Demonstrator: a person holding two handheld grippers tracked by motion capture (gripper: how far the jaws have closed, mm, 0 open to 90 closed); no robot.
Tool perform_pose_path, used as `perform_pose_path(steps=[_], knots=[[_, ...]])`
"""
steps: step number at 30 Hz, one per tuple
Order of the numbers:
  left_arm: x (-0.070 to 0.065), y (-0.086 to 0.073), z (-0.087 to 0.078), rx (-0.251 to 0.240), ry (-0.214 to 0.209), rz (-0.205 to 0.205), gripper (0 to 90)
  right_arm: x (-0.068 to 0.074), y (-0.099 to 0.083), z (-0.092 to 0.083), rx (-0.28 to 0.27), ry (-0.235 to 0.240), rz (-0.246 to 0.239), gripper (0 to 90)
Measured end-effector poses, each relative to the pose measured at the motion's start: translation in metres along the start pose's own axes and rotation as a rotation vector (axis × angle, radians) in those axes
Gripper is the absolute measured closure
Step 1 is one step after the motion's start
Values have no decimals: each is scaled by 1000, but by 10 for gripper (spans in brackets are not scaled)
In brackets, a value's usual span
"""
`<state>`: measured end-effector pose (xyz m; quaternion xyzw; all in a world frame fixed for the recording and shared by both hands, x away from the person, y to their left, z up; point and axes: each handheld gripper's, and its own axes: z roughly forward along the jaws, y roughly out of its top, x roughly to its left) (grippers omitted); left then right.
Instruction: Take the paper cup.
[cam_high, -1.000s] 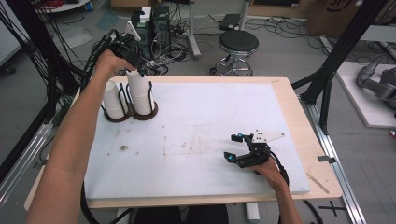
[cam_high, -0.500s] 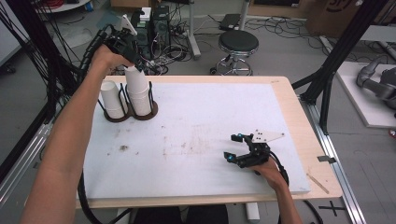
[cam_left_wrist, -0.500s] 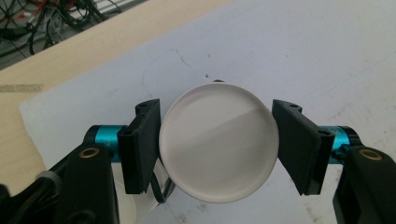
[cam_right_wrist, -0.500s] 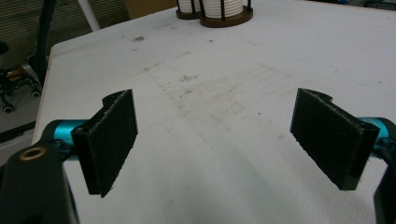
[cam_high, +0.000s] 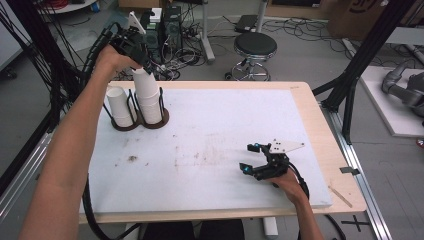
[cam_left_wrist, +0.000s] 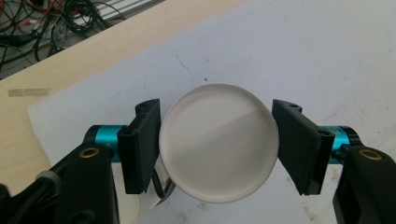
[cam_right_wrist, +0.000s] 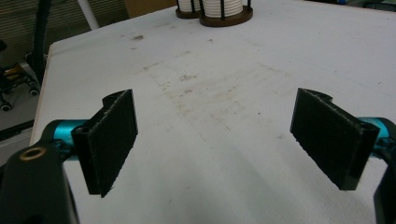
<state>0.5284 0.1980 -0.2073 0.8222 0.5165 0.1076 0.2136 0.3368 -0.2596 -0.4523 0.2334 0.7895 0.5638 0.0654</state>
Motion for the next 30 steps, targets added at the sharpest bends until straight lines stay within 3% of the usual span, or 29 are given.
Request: perform_pose_path(steps=[30], knots=[[-8, 5, -58, -117, 19, 39, 354, 0, 0, 0, 2, -3, 5, 154]])
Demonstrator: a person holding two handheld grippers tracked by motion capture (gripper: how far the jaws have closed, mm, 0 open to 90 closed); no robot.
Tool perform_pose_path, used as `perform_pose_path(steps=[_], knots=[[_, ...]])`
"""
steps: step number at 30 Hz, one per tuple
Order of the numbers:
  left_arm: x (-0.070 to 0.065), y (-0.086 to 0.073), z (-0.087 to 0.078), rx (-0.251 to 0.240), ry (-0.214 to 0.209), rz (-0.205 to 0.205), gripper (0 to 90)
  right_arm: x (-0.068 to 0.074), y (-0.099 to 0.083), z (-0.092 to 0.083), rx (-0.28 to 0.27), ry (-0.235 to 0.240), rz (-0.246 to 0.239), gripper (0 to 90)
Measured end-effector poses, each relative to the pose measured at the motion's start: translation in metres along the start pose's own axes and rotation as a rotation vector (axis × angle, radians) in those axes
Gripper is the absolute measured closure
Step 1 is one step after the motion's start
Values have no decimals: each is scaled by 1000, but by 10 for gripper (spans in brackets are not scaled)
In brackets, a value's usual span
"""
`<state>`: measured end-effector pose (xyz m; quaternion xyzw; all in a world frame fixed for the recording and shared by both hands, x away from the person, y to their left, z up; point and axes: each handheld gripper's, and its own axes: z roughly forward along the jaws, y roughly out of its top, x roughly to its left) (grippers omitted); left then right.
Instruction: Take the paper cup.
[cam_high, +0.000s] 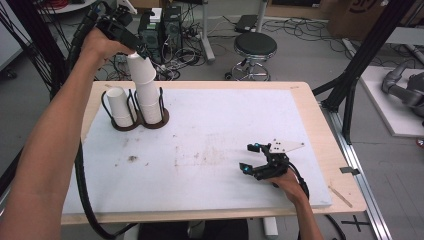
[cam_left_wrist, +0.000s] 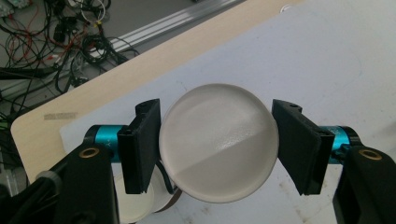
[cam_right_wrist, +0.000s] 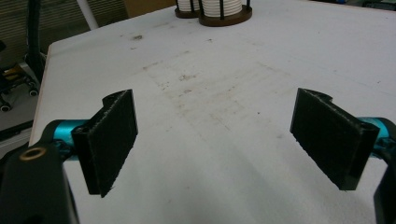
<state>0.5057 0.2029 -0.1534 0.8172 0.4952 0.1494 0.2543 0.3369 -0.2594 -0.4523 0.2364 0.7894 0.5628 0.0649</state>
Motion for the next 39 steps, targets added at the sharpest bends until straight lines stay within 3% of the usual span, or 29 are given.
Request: perform_pose_path(steps=[8, 13, 23, 33, 39], knots=[[-4, -1, -13, -36, -9, 25, 355, 0, 0, 0, 2, -9, -11, 154], [-9, -3, -20, -59, -5, 61, 356, 1, 0, 0, 3, -8, -5, 154], [-19, -10, -38, -140, -94, 135, 356, 0, 0, 0, 0, -7, -5, 154], [-31, -24, -47, -200, -138, 204, 355, 1, 0, 0, 8, -13, -8, 154], [-40, -34, -51, -233, -185, 260, 355, 1, 0, 1, 5, -16, -12, 154]])
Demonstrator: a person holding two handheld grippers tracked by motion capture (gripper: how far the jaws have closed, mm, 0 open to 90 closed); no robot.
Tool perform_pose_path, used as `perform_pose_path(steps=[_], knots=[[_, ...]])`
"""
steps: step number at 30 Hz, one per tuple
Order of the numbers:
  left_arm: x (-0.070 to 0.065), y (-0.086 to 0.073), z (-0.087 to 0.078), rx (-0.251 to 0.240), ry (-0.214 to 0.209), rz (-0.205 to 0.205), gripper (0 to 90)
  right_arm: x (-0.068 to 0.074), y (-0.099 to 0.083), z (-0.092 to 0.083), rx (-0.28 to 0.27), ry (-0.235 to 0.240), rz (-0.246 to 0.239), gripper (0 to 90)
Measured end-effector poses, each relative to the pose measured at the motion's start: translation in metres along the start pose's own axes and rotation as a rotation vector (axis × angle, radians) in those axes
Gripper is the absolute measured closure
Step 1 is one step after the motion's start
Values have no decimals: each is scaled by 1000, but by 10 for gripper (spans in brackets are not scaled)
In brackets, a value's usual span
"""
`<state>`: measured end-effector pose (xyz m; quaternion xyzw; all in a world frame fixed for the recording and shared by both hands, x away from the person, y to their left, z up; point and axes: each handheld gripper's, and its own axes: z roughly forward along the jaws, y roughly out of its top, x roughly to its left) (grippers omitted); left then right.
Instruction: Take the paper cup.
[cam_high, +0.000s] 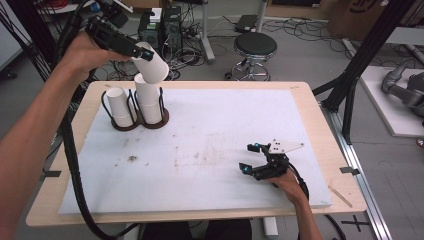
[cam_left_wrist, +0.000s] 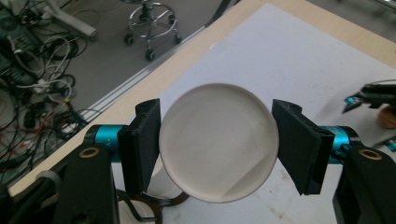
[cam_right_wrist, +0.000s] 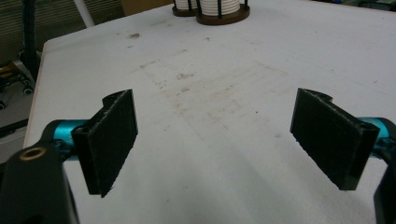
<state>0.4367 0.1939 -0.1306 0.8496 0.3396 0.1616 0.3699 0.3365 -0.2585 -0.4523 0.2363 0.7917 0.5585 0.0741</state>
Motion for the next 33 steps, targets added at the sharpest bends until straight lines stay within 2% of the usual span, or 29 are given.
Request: perform_pose_path(steps=[4, 10, 16, 23, 33], knots=[[-9, -5, -4, -23, -45, 44, 355, 0, 0, 0, -2, 2, 3, 154], [-22, -12, -6, -48, -103, 77, 354, 0, 0, 0, 4, 10, 1, 154], [-30, -19, -3, -66, -152, 94, 354, 1, 0, 0, 11, 8, -2, 154], [-32, -33, 2, -86, -207, 109, 354, -1, 0, 1, 7, 6, 7, 154], [-41, -63, 10, -173, -354, 149, 354, -1, 1, 1, 12, 3, 7, 154]])
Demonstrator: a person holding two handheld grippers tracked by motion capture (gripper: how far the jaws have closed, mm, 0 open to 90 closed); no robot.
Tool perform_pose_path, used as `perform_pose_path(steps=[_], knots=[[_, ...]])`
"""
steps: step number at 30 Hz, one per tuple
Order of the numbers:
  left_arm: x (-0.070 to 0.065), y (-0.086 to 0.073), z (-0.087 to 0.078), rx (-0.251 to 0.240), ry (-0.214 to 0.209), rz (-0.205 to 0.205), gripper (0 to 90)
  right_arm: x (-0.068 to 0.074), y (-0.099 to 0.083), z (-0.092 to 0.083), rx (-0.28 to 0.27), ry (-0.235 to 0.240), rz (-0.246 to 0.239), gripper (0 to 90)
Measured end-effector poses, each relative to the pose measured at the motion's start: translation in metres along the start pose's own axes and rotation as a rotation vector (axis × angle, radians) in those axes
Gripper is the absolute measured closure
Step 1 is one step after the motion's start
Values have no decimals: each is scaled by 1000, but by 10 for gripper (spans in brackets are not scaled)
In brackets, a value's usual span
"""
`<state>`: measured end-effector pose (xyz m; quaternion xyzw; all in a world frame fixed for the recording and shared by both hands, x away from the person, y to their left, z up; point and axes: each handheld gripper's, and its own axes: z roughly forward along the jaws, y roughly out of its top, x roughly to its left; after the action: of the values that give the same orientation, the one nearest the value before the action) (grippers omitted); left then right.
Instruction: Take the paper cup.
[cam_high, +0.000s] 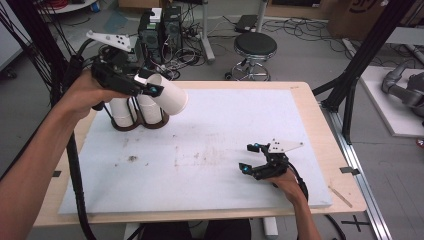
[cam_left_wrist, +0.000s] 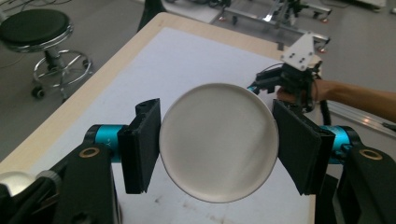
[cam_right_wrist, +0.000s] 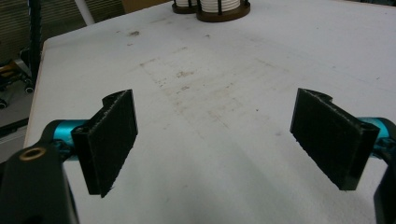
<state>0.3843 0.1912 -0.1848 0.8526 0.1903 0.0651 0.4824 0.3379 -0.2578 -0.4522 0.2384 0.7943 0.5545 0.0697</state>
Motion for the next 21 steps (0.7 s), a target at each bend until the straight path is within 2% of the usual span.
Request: perform_pose_path(steps=[7, 14, 19, 21], knots=[[-5, -32, 7, -38, -59, 7, 354, 0, 0, 0, 0, 0, 0, 154], [-4, -69, 10, -81, -78, -3, 354, 1, 0, 0, 0, -3, 1, 154], [-6, -93, 15, -99, -102, 4, 354, 1, 0, 0, -1, -5, 1, 154], [-7, -102, 19, -99, -121, -9, 354, 1, 0, 0, 0, -6, 2, 154]])
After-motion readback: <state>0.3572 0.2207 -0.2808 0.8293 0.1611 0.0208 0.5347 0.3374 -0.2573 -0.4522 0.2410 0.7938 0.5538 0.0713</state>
